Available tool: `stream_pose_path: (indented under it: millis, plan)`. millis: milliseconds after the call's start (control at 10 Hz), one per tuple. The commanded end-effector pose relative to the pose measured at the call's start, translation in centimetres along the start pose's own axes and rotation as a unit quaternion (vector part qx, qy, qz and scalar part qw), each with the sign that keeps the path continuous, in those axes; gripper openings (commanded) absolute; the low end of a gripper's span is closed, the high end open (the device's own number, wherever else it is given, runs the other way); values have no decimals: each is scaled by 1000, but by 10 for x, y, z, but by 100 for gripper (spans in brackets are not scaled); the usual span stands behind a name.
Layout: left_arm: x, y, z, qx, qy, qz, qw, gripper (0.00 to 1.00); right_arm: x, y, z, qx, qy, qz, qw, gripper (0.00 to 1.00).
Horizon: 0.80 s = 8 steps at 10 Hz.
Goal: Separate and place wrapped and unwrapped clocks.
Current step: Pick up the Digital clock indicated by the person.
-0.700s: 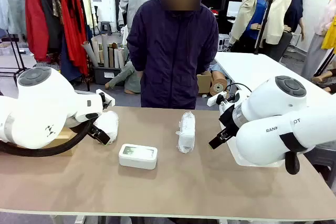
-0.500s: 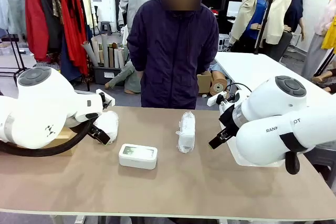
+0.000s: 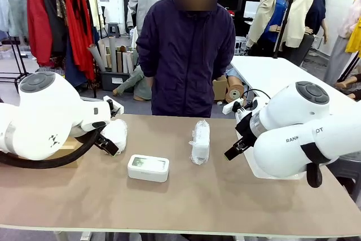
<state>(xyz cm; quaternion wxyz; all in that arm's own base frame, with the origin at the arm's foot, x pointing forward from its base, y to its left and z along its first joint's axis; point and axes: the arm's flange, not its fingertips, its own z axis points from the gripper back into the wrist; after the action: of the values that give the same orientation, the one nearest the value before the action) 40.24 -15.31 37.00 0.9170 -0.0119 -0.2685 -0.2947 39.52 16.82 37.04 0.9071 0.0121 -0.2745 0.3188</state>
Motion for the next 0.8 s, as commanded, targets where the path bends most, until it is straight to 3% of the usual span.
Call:
stream_pose_path:
  millis: [0,700]
  plan:
    - [0,1,0,0,0,1,1000,100,0,0,0,0,0,0,1000,100]
    - [0,1,0,0,0,1,1000,100,0,0,0,0,0,0,1000,100]
